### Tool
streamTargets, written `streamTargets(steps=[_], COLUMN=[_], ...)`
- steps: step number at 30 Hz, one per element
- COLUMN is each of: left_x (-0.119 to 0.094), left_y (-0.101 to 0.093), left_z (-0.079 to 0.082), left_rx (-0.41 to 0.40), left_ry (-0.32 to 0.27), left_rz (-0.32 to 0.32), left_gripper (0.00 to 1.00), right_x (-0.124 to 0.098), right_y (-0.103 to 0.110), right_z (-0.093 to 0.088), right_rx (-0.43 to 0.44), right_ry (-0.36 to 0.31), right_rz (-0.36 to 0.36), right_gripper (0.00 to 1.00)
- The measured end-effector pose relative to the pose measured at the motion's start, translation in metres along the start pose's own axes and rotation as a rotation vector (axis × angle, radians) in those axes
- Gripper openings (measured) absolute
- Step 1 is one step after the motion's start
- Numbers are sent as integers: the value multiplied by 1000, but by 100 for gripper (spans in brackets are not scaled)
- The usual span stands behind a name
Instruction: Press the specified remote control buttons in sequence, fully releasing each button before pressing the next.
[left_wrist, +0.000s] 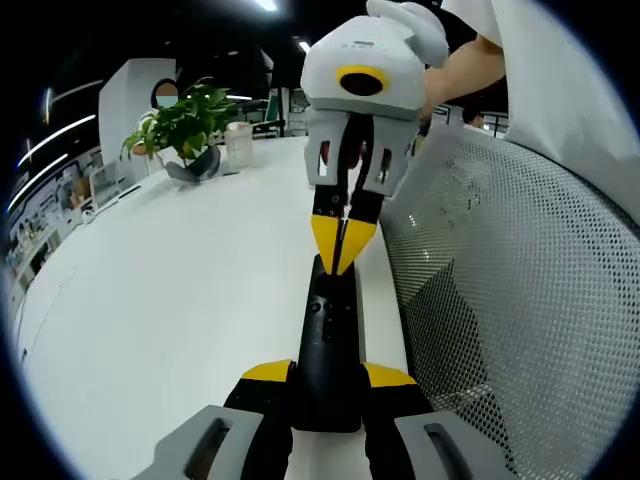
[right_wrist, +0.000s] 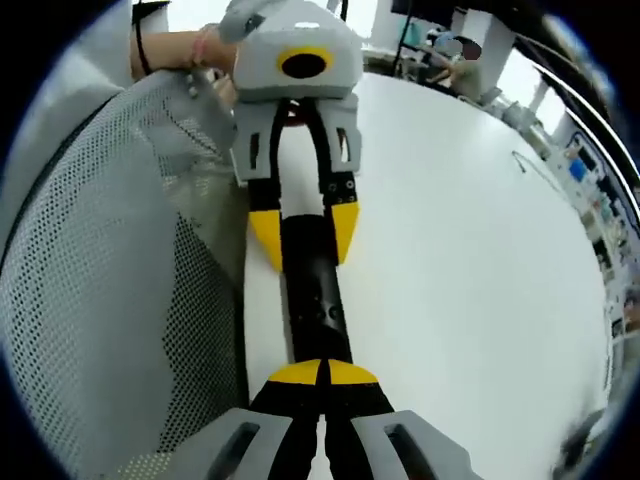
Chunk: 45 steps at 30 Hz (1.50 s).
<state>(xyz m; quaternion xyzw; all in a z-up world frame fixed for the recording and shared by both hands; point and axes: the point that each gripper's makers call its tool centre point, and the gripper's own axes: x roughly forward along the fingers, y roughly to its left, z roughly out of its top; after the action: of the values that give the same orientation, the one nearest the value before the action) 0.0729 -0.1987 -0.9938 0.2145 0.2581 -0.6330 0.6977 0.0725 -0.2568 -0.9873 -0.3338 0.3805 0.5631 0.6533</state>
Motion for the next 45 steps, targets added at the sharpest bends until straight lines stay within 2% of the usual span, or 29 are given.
streamTargets(steps=[5,13,19,30,34,37,41,45], left_x=[0,0,0,-1,-1,-1,-1,-1], left_y=[0,0,0,0,0,0,0,0], left_z=[0,0,-1,-1,-1,-1,-1,-1], left_rx=[1,0,1,0,1,1,0,0], left_ry=[0,-1,-1,-1,-1,0,-2,-2], left_rz=[0,0,0,-1,-1,0,1,1], left_gripper=[25,25,25,25,25,25,25,25], right_x=[-1,4,8,9,9,7,7,7], right_y=[-1,0,2,0,-1,-2,-2,-3], right_z=[0,9,13,14,14,16,18,18], right_rx=[54,61,-46,-69,7,121,214,235], right_ry=[-54,-89,-40,11,-48,-129,-180,-188], right_rz=[-10,-13,-16,-52,-52,-29,-15,-5], right_gripper=[0,0,0,0,0,0,0,0])
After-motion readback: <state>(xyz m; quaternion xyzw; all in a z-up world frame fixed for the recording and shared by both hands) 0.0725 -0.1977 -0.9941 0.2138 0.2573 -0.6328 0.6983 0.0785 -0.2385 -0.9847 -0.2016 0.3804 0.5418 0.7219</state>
